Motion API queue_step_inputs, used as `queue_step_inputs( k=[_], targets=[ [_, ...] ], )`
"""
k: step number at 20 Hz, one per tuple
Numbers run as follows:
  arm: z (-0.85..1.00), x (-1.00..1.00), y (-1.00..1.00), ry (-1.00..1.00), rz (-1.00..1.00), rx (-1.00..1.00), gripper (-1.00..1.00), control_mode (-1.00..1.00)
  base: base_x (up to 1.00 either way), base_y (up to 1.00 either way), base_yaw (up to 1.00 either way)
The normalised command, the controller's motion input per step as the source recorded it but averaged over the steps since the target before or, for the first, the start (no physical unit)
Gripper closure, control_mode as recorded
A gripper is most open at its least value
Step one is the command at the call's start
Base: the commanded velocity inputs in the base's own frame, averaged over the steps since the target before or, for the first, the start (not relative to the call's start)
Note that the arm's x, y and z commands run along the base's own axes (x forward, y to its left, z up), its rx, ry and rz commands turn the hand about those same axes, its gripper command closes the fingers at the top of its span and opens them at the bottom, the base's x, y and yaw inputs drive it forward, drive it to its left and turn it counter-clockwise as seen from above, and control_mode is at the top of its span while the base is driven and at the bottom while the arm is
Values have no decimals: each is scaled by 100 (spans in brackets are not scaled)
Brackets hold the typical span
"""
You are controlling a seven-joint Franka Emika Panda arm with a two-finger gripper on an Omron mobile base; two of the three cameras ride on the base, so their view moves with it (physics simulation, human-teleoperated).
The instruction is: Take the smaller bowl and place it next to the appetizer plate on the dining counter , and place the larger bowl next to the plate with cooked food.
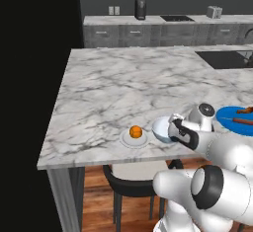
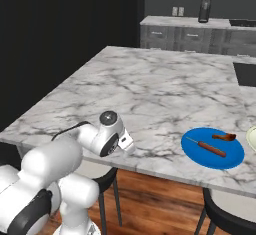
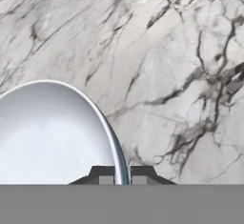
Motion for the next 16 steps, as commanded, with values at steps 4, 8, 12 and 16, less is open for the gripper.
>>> queue_step_inputs(
  k=[4, 8, 12, 16],
  targets=[
    [-24, 35, 0, 0, 0, 0, 100, -100, 0, 0, 0],
    [-22, 36, 0, 0, 0, 0, 100, -100, 0, 0, 0],
    [-22, 35, 0, 0, 0, 0, 100, -100, 0, 0, 0],
    [-14, 31, -1, 0, 0, 0, 100, -100, 0, 0, 0]
  ],
)
